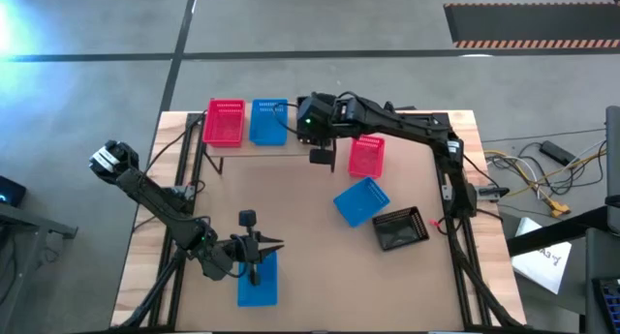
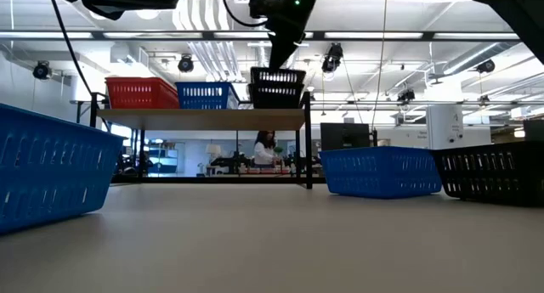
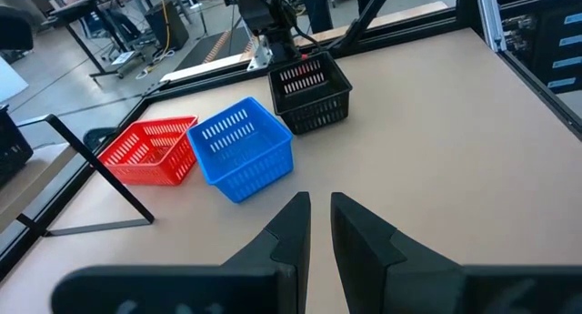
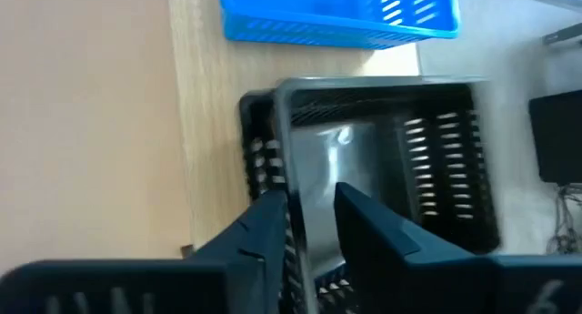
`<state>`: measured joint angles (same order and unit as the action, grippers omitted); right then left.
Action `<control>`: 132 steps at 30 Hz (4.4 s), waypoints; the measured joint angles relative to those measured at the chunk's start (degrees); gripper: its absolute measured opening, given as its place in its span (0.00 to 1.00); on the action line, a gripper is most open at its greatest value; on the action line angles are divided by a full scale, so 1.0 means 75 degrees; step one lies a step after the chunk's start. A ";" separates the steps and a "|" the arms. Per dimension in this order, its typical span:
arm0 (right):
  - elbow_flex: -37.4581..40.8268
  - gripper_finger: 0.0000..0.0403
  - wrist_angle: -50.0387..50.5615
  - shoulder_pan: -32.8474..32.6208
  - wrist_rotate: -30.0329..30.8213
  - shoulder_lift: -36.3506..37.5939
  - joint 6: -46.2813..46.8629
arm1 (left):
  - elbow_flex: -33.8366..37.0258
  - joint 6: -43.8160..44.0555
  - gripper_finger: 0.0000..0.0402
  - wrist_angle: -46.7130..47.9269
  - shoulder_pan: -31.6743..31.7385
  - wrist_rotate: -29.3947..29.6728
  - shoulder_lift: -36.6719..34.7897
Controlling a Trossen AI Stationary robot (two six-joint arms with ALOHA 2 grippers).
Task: Stack baskets on shelf by color
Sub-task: Stack the top right black bin on top of the black bin on the shelf, then stack the left bottom blue bin on top of the blue bin on the shelf
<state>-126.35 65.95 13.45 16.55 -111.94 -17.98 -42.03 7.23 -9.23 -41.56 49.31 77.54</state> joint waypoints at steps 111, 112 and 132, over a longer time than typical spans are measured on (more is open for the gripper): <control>0.9551 0.02 -0.2291 -0.7058 0.1650 0.6101 0.9709 | 0.0065 0.0185 0.08 -0.0304 -0.0224 0.0001 0.0015; 0.9723 0.02 -0.2291 -0.7314 0.1644 0.6106 1.0281 | 0.0065 0.0184 0.08 -0.0310 -0.0224 0.0001 0.0015; 0.9826 0.39 -0.5392 -0.6662 0.3780 0.3870 0.8809 | 0.0021 0.0186 0.08 -0.0576 -0.0189 0.0004 0.0015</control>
<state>-52.66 25.50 -36.51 44.90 -82.92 48.09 -41.87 8.62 -13.55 -42.98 49.34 77.65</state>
